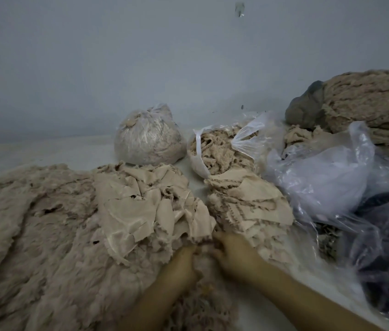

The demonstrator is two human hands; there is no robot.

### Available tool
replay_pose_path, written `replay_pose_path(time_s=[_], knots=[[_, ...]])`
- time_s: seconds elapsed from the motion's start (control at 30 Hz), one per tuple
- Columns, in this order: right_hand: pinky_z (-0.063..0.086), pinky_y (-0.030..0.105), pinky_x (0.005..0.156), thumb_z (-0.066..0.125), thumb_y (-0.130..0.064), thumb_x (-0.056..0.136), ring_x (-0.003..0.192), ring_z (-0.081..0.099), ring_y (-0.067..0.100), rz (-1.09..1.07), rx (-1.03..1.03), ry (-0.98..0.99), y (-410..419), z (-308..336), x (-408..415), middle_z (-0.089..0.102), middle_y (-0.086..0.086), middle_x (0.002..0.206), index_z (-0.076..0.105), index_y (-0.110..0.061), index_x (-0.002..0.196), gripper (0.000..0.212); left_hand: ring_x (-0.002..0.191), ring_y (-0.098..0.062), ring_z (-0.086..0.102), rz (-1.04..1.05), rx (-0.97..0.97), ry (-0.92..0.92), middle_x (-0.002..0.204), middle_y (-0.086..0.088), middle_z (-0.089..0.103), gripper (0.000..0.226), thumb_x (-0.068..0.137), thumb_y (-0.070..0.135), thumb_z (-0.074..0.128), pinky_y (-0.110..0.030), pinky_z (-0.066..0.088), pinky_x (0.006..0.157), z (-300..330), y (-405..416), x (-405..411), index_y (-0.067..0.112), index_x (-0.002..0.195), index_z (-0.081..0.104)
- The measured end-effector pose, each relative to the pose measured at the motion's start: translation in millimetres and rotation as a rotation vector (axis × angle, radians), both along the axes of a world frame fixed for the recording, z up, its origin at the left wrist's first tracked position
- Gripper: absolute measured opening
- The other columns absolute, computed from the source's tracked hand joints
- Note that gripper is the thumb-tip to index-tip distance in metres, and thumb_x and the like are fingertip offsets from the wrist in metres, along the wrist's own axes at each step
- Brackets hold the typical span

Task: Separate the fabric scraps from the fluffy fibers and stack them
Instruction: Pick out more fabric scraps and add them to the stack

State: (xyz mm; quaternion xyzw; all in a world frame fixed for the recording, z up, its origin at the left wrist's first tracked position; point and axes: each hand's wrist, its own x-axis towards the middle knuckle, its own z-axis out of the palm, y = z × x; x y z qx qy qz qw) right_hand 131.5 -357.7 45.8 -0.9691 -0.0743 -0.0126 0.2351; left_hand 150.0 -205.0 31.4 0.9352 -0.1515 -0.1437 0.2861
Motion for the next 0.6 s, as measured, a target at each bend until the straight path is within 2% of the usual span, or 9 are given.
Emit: replay_pose_path(time_s=[0.07,0.13,0.23,0.3,0.33,0.4,0.47,0.53,0.6], knots=[[0.046,0.030,0.087,0.047,-0.023,0.096,0.107,0.058,0.025,-0.036,-0.138,0.019,11.8,-22.1,-6.2,0.058,0.011,0.123,0.045,-0.010,0.131,0.038,0.101,-0.015,0.055,-0.024,-0.033,0.025,0.111,-0.001,0.058,0.022,0.082,0.012,0.064,-0.024,0.043,0.085,-4.0,3.8,-0.2,0.026,0.097,0.055],[0.043,0.029,0.086,0.045,-0.022,0.097,0.106,0.057,0.024,-0.046,-0.141,-0.029,17.1,-28.9,-7.3,0.058,0.009,0.121,0.052,-0.011,0.124,0.030,0.090,-0.016,0.055,-0.050,-0.099,0.034,0.093,0.001,0.057,0.021,0.081,0.012,0.066,-0.025,0.044,0.083,-5.6,8.8,0.1,0.025,0.081,0.050],[0.043,0.018,0.073,0.052,-0.019,0.094,0.086,0.060,0.014,-0.105,0.133,-0.074,18.0,-24.0,-6.5,0.065,-0.001,0.093,0.063,-0.016,0.095,0.011,0.087,-0.008,0.056,-0.051,-0.168,0.085,0.091,0.011,0.057,0.023,0.083,0.020,0.070,-0.012,0.042,0.076,-3.7,14.3,-3.7,0.025,0.096,0.052],[0.039,0.009,0.061,0.057,-0.015,0.092,0.067,0.054,0.000,-0.156,0.300,-0.065,16.0,-19.0,-9.2,0.060,-0.011,0.073,0.057,-0.024,0.078,0.016,0.074,-0.004,0.052,-0.032,-0.167,0.054,0.078,0.013,0.056,0.013,0.084,0.026,0.068,-0.019,0.041,0.066,-5.7,15.1,-6.2,0.028,0.079,0.055],[0.038,0.008,0.060,0.058,-0.014,0.091,0.062,0.052,-0.004,-0.164,0.346,-0.055,14.1,-19.4,-11.8,0.057,-0.013,0.068,0.053,-0.027,0.073,0.023,0.068,-0.004,0.049,-0.014,-0.184,0.045,0.070,0.013,0.052,0.022,0.085,0.027,0.067,-0.021,0.039,0.061,-5.8,15.8,-8.3,0.026,0.069,0.053],[0.039,0.009,0.059,0.056,-0.016,0.093,0.058,0.051,-0.005,-0.182,0.413,-0.009,11.9,-20.6,-18.0,0.057,-0.012,0.065,0.052,-0.030,0.072,0.026,0.068,-0.007,0.049,-0.014,-0.351,0.084,0.067,0.009,0.051,0.026,0.085,0.020,0.069,-0.024,0.040,0.064,-7.1,16.5,-12.0,0.022,0.064,0.053],[0.040,0.010,0.057,0.052,-0.025,0.097,0.058,0.053,-0.002,-0.187,0.648,0.062,11.6,-21.1,-25.5,0.059,-0.012,0.062,0.058,-0.026,0.075,0.023,0.072,-0.013,0.057,-0.023,-0.614,0.193,0.072,-0.002,0.062,0.015,0.085,0.010,0.068,-0.026,0.046,0.070,-4.2,17.8,-16.8,0.012,0.072,0.062],[0.041,0.012,0.054,0.051,-0.030,0.097,0.056,0.053,0.000,-0.141,0.916,0.145,13.4,-21.0,-34.5,0.061,-0.013,0.058,0.062,-0.023,0.074,0.027,0.068,-0.014,0.062,0.022,-0.805,0.289,0.073,-0.006,0.066,0.009,0.086,0.006,0.065,-0.024,0.052,0.065,-0.2,18.4,-22.0,0.007,0.078,0.062],[0.041,0.012,0.051,0.063,-0.022,0.090,0.052,0.051,0.002,-0.091,0.958,0.117,15.7,-22.2,-41.0,0.060,-0.011,0.056,0.064,-0.019,0.074,0.016,0.061,-0.012,0.061,0.078,-0.859,0.273,0.071,-0.005,0.067,0.009,0.088,0.005,0.062,-0.022,0.052,0.058,2.4,18.2,-24.2,0.007,0.080,0.061]])
